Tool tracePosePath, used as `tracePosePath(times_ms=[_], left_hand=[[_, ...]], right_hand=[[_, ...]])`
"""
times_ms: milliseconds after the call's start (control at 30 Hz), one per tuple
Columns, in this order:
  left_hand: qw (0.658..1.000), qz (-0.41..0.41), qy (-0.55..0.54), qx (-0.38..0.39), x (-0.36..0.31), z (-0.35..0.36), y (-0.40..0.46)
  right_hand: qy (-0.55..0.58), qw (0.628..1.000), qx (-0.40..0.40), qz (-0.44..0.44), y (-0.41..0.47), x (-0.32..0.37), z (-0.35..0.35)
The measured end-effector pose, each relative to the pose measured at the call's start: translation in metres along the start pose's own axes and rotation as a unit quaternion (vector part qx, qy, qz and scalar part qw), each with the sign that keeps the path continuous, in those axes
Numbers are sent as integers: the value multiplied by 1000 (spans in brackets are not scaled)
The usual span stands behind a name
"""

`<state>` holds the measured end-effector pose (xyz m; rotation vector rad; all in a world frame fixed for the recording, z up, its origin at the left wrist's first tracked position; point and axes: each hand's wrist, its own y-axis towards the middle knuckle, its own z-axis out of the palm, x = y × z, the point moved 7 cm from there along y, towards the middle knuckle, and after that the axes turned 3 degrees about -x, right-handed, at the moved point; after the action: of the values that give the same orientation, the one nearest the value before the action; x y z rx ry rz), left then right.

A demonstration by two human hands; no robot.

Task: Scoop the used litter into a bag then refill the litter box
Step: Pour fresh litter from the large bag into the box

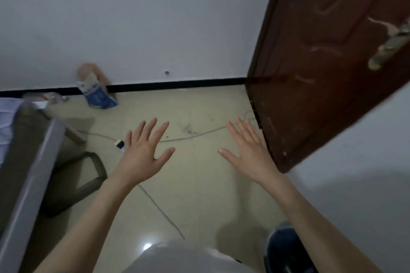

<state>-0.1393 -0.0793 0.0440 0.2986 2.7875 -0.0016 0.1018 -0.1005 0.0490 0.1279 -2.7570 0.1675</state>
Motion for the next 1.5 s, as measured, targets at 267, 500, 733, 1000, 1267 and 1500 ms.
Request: tracePosePath(times_ms=[267, 500, 733, 1000, 1267, 1500], left_hand=[[992, -127, 3, -26, 105, -27, 15], [962, -270, -26, -39, 193, -19, 82], [947, -306, -41, -84, 257, -61, 177], [925, -369, -50, -72, 380, -69, 259], [915, -396, -68, -33, 520, -76, 357], [908, -413, -67, -19, 607, -95, 443]], right_hand=[[-21, 991, 51, -124, 126, 103, 22], [-46, 977, 107, -181, 274, 147, 51], [-56, 960, 135, -240, 414, 205, 53], [-90, 933, 183, -295, 552, 294, 106], [-109, 922, 193, -317, 703, 400, 158], [-107, 916, 219, -317, 814, 456, 178]])
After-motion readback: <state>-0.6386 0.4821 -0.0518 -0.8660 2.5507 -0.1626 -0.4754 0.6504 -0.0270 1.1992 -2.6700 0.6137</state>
